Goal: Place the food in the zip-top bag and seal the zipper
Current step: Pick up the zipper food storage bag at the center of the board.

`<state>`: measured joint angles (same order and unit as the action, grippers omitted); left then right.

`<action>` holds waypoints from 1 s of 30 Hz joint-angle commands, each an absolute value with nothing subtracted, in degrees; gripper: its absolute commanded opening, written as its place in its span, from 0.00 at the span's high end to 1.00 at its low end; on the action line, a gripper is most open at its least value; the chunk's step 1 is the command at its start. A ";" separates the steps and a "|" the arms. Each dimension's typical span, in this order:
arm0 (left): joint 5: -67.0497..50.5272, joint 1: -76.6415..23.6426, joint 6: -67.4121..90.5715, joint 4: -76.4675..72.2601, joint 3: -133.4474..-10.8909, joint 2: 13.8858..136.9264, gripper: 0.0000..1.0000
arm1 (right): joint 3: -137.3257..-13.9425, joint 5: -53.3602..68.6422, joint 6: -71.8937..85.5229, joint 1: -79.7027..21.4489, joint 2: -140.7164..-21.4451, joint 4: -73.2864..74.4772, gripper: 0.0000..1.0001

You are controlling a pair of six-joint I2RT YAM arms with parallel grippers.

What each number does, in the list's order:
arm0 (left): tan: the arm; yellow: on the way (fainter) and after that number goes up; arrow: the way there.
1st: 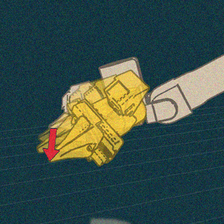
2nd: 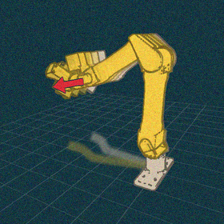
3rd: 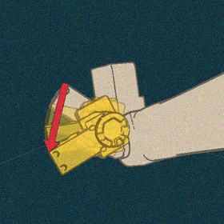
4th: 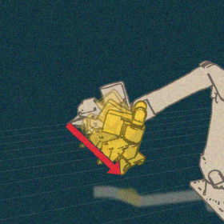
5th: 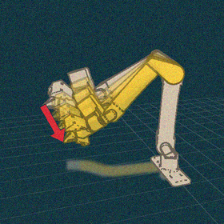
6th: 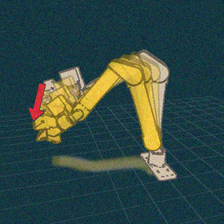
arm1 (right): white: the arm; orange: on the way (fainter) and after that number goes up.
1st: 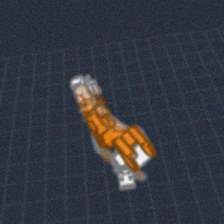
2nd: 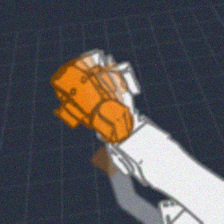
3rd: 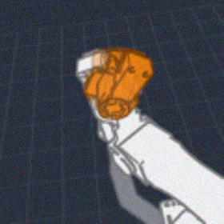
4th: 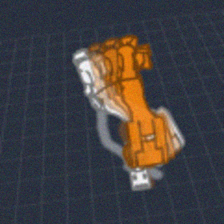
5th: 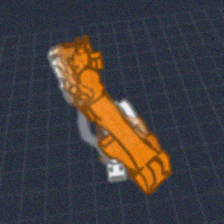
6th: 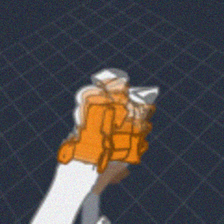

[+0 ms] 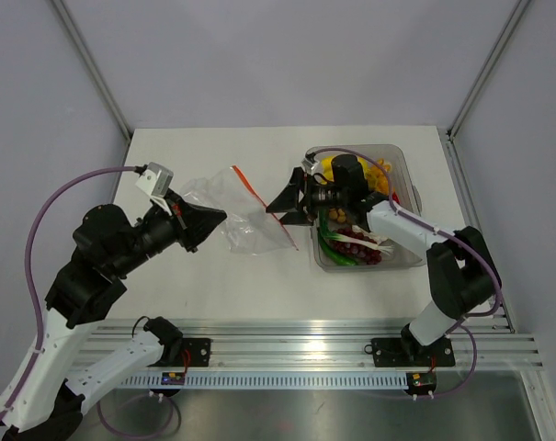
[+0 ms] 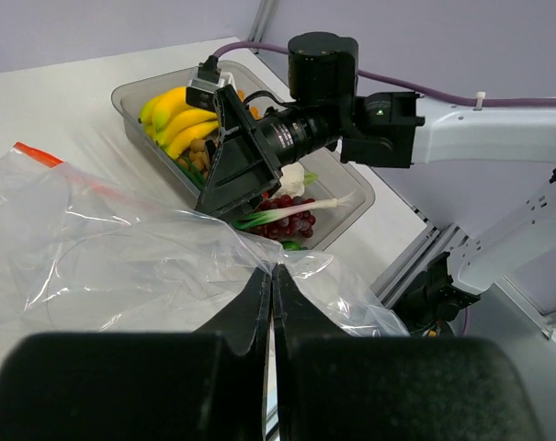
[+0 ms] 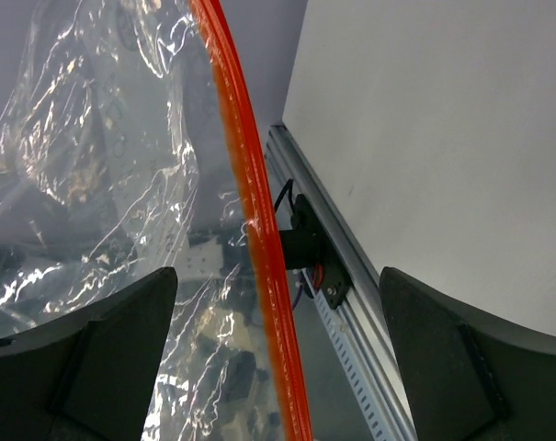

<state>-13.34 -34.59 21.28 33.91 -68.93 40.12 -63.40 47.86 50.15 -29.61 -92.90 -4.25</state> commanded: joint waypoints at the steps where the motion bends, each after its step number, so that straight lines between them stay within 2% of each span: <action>1: -15.12 -34.45 19.86 31.38 -70.49 39.81 1.00 | -61.09 56.24 61.07 -29.36 -93.60 -23.70 0.01; 3: -15.20 -34.45 19.86 31.29 -70.14 39.90 1.00 | -59.69 58.27 65.90 -29.36 -93.60 -30.89 0.01; 7: -14.59 -34.45 19.69 31.11 -68.82 39.82 1.00 | -59.59 58.36 66.80 -29.36 -92.38 -31.47 0.10; 8: -14.24 -34.45 19.43 31.29 -68.30 39.81 1.00 | -59.59 58.10 66.45 -29.36 -91.94 -31.20 0.19; 10: -14.06 -34.45 19.25 31.55 -67.77 39.64 1.00 | -60.03 57.75 65.48 -29.36 -90.88 -29.01 0.28; 11: -13.89 -34.45 19.07 31.55 -67.15 39.46 1.00 | -60.20 57.14 63.74 -29.36 -90.36 -27.70 0.45; 13: -13.27 -34.45 18.98 32.25 -66.36 39.55 1.00 | -61.34 55.12 61.10 -29.36 -88.69 -21.73 0.59; 14: -12.58 -34.45 18.98 32.60 -66.10 39.72 1.00 | -61.78 54.59 58.21 -29.36 -88.25 -19.36 0.71; 17: -12.65 -34.45 19.33 32.96 -64.34 39.73 1.00 | -62.58 53.70 56.87 -29.44 -86.40 -16.35 0.78; 19: -12.31 -34.45 19.42 32.69 -63.11 39.11 1.00 | -63.54 51.61 53.03 -29.36 -85.87 -12.06 0.80; 21: -10.82 -34.45 19.25 33.48 -62.58 38.94 0.99 | -65.82 48.79 48.98 -29.44 -84.82 -3.02 0.84; 22: -9.24 -34.45 19.16 34.10 -62.58 39.02 0.91 | -66.70 44.86 43.91 -29.53 -84.29 -0.12 0.85; 23: -8.36 -34.45 19.25 34.71 -62.49 39.02 0.49 | -68.71 42.21 41.42 -29.71 -83.59 8.35 0.86; 24: -7.65 -34.45 19.25 36.11 -62.58 39.28 0.23 | -69.69 39.66 39.13 -29.88 -83.24 11.48 0.89; 25: -6.43 -34.45 19.42 36.82 -62.93 39.90 0.04 | -70.74 34.07 34.41 -30.93 -83.15 14.65 0.89; 26: -5.55 -34.54 19.60 37.35 -63.28 40.16 0.01 | -72.93 31.14 32.28 -31.81 -83.14 19.99 0.90; 28: -3.61 -34.28 20.39 38.23 -64.59 40.87 0.01 | -75.22 19.85 26.23 -36.18 -83.93 24.76 0.92; 30: -3.52 -34.02 20.91 38.23 -65.39 42.53 0.01 | -77.51 14.09 23.74 -38.84 -86.21 28.47 0.96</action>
<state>-6.76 -34.52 20.03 38.22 -62.65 40.69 -73.14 29.06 34.41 -34.22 -85.58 16.62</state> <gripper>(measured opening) 0.988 0.068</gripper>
